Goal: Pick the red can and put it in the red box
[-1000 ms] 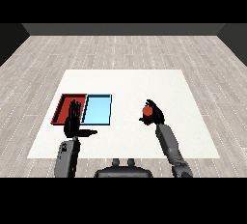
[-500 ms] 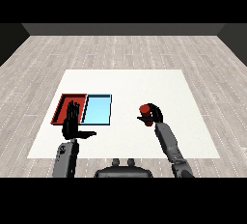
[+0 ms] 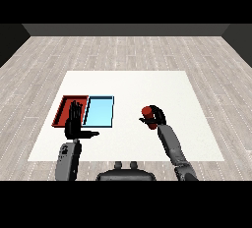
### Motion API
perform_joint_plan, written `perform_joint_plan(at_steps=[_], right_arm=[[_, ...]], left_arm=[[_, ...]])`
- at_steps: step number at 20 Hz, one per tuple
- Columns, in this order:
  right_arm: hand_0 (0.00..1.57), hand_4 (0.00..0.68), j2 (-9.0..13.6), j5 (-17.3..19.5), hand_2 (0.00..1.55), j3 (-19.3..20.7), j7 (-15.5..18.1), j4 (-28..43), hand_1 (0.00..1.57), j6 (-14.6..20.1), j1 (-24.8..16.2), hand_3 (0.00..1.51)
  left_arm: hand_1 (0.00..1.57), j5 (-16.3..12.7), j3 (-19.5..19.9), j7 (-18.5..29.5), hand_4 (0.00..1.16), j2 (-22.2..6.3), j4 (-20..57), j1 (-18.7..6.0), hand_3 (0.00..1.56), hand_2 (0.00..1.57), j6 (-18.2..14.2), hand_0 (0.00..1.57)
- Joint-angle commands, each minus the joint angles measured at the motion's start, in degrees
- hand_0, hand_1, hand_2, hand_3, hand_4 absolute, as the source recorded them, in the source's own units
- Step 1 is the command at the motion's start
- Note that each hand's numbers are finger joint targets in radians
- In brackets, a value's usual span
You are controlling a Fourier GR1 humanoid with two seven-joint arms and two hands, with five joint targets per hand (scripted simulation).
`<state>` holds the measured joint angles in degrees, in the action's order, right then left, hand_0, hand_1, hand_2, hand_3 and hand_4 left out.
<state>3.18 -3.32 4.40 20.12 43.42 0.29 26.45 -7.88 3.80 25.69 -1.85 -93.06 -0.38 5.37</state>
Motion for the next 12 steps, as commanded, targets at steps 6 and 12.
perform_joint_plan(at_steps=[6, 12], right_arm=[[1.54, 0.586, 1.01, -1.10, 1.47, -0.08, -2.74, 11.94, 1.54, 0.30, -1.54, 1.38], [1.52, 0.608, 0.37, -1.43, 1.46, -2.97, -7.64, 31.64, 1.52, 2.04, -9.48, 1.38]], left_arm=[[0.00, -0.05, -2.03, 0.41, 0.00, 0.85, -0.88, 2.69, 0.00, 0.00, 0.82, 0.00], [0.00, 1.81, -1.47, -0.54, 0.00, -0.75, -0.13, -0.45, 0.00, 0.00, -0.83, 0.00]])
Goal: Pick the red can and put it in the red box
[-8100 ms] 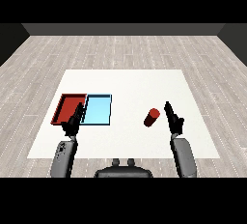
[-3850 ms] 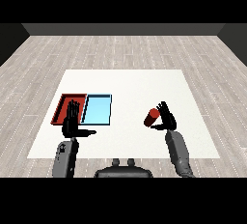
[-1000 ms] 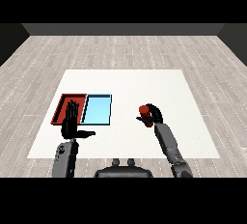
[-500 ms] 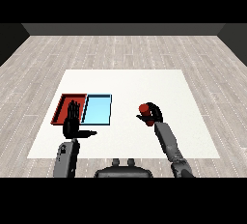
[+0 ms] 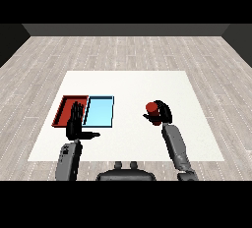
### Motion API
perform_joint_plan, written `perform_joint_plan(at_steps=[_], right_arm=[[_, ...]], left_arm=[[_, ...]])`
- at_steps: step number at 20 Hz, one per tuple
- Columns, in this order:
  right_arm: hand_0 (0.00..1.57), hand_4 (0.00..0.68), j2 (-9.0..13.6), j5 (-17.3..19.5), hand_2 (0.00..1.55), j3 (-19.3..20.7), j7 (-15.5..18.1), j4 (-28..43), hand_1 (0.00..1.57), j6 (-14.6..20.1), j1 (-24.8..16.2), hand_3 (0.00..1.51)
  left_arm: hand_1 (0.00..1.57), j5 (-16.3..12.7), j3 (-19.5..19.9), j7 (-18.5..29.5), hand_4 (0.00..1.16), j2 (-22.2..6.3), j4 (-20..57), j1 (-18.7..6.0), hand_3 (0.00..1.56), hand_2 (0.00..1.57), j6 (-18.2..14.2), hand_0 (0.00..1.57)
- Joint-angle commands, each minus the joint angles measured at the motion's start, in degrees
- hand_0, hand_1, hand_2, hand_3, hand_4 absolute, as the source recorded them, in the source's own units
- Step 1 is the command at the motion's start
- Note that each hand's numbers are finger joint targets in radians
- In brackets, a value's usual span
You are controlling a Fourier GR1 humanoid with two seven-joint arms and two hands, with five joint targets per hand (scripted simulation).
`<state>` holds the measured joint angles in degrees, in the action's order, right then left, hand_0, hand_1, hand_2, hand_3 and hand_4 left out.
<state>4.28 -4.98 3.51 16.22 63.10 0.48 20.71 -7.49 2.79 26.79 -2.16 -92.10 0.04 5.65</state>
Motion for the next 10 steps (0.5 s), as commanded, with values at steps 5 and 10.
perform_joint_plan(at_steps=[5, 10], right_arm=[[1.54, 0.623, 1.70, -2.52, 1.47, -0.18, -6.12, 17.93, 1.54, -0.79, -4.41, 1.40], [1.48, 0.631, -4.03, -0.14, 1.44, -6.07, -4.45, 22.02, 1.48, 6.13, -3.02, 1.40]], left_arm=[[0.00, 3.54, -3.95, -3.31, 0.00, 1.11, -4.29, -0.59, 0.00, 0.00, -1.91, 0.00], [0.00, 2.36, -7.52, -9.61, 0.00, 1.93, -7.43, -0.76, 0.00, 0.00, -0.95, 0.00]])
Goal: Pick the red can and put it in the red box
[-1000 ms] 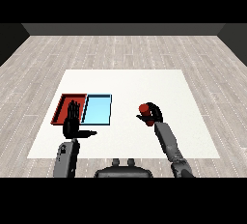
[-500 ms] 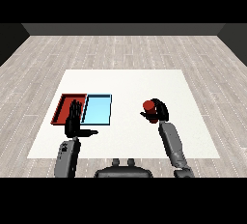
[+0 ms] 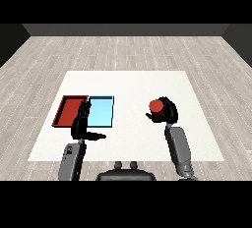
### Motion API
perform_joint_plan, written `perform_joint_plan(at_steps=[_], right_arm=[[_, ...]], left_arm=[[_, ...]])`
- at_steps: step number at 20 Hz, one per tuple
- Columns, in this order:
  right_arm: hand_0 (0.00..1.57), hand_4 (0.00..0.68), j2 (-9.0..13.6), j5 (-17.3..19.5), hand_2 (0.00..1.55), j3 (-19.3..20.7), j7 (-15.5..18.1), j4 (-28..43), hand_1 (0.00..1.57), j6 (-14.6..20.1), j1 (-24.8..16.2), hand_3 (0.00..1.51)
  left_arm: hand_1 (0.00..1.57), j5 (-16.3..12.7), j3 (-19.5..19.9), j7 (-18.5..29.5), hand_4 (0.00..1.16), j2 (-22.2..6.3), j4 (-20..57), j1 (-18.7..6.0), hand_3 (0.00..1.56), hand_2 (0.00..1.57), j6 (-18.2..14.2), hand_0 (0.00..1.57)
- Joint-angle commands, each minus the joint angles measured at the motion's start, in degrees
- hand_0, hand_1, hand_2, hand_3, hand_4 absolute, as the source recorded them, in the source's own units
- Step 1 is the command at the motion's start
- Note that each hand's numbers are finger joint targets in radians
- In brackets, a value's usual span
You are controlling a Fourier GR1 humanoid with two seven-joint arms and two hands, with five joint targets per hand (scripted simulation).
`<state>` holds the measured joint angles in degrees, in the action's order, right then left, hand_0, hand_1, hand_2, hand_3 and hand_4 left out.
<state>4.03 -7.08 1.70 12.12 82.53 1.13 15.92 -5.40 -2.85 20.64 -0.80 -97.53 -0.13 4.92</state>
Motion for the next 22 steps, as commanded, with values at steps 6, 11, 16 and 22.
perform_joint_plan(at_steps=[6, 11, 16, 22], right_arm=[[1.48, 0.636, -3.97, -0.04, 1.43, -20.16, 2.88, -2.80, 1.48, 23.57, 7.21, 1.39], [1.44, 0.634, -4.01, -0.74, 1.42, -17.18, 2.87, -1.23, 1.44, 20.73, 8.73, 1.38], [1.44, 0.632, -4.02, -0.25, 1.43, -23.53, 2.98, 2.82, 1.44, 25.29, 6.06, 1.40], [1.44, 0.624, -4.03, 0.27, 1.44, -19.29, 4.50, 3.24, 1.44, 20.64, 6.62, 1.40]], left_arm=[[0.00, 3.59, -6.62, -6.82, 0.00, 0.79, -0.52, -3.78, 0.00, 0.00, -5.23, 0.00], [0.00, 5.04, -11.49, -9.90, 0.00, 0.79, 3.46, -9.40, 0.00, 0.00, -9.51, 0.00], [0.00, 4.69, -17.17, -5.84, 0.00, 0.80, 10.74, -9.45, 0.00, 0.00, -15.09, 0.00], [0.00, 3.65, -18.15, -13.26, 0.00, 0.80, 7.29, -11.26, 0.00, 0.00, -16.37, 0.00]])
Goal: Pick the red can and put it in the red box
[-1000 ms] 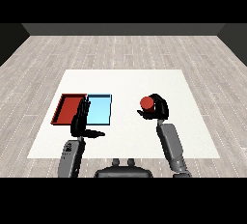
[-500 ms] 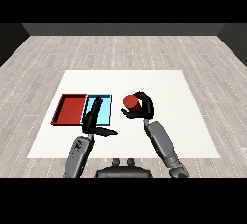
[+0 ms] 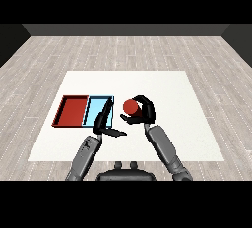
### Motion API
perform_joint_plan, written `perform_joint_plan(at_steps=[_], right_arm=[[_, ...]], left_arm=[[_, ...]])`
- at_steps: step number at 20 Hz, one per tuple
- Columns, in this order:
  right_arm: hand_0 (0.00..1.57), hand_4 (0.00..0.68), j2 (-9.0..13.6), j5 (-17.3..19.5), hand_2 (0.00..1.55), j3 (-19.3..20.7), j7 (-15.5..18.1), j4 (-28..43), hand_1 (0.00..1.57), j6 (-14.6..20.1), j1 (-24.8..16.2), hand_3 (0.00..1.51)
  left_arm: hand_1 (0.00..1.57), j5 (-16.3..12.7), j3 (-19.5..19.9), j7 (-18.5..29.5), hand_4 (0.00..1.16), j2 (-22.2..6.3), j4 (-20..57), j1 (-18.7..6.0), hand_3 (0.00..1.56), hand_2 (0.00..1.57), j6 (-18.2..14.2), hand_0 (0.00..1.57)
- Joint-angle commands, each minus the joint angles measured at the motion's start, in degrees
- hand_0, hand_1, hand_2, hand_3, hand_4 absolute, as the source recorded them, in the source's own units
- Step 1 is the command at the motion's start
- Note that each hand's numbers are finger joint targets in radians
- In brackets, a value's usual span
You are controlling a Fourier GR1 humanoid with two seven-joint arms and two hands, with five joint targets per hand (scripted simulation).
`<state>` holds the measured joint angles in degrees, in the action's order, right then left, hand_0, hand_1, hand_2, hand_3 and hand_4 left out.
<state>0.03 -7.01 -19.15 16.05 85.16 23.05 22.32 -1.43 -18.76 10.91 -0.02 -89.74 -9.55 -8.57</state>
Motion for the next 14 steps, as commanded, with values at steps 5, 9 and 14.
perform_joint_plan(at_steps=[5, 9, 14], right_arm=[[1.46, 0.656, -0.02, 0.75, 1.44, 1.05, -2.90, 2.08, 1.46, -1.47, 2.15, 1.39], [1.47, 0.654, -0.03, 1.88, 1.44, -0.11, -1.21, 4.60, 1.47, -2.62, -2.58, 1.39], [1.46, 0.663, -0.03, -0.63, 1.43, -2.41, 1.46, 5.06, 1.46, -1.26, -3.89, 1.39]], left_arm=[[0.00, -2.44, -4.38, -1.42, 0.00, 0.02, 3.18, -1.19, 0.00, 0.00, -4.17, 0.00], [0.00, -3.08, -1.25, 3.19, 0.00, 0.02, 8.96, -2.49, 0.00, 0.00, -0.34, 0.00], [0.00, -6.71, -4.90, 4.39, 0.00, 0.02, 14.84, -7.37, 0.00, 0.00, -4.85, 0.00]])
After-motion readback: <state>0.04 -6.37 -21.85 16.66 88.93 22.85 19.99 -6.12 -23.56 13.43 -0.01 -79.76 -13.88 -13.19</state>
